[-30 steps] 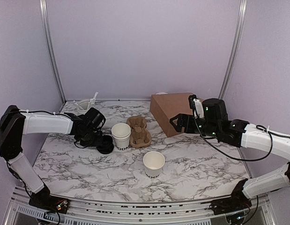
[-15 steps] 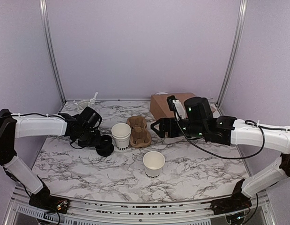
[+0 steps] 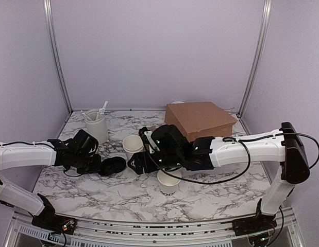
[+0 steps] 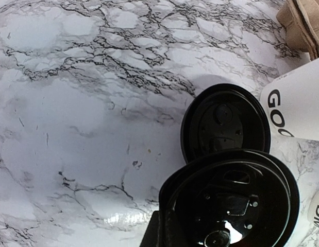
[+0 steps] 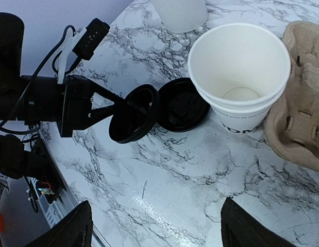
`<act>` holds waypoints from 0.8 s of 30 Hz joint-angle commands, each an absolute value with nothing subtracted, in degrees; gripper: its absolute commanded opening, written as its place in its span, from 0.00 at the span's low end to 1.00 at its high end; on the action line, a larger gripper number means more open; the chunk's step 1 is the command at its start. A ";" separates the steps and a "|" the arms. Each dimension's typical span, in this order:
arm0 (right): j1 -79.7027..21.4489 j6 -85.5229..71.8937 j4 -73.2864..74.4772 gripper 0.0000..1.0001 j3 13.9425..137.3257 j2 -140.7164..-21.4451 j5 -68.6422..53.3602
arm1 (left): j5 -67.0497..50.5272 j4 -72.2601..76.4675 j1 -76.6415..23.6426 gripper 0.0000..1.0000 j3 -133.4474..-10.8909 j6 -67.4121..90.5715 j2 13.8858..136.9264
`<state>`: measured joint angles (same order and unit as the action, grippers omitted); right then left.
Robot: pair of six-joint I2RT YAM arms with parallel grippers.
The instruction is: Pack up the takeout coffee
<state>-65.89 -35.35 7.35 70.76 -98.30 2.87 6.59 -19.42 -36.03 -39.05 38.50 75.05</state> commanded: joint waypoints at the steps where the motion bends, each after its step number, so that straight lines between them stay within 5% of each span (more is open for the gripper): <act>1: -66.86 -36.95 7.08 0.82 75.89 -100.62 3.93 | 2.52 -16.49 -36.90 0.00 -36.60 39.41 69.70; 11: -66.60 -26.11 0.31 0.87 70.04 -88.99 10.57 | -11.98 -10.37 -37.35 0.00 -39.63 44.43 63.00; 24: -59.60 -10.46 -13.06 0.91 58.02 -75.56 -9.84 | -27.40 9.08 -40.83 0.00 -48.12 58.49 68.40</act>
<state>-59.44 -19.05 -7.11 60.55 -78.98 -3.18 -21.08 -0.60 -38.37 -44.77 52.40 65.84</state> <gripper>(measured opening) 0.896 0.025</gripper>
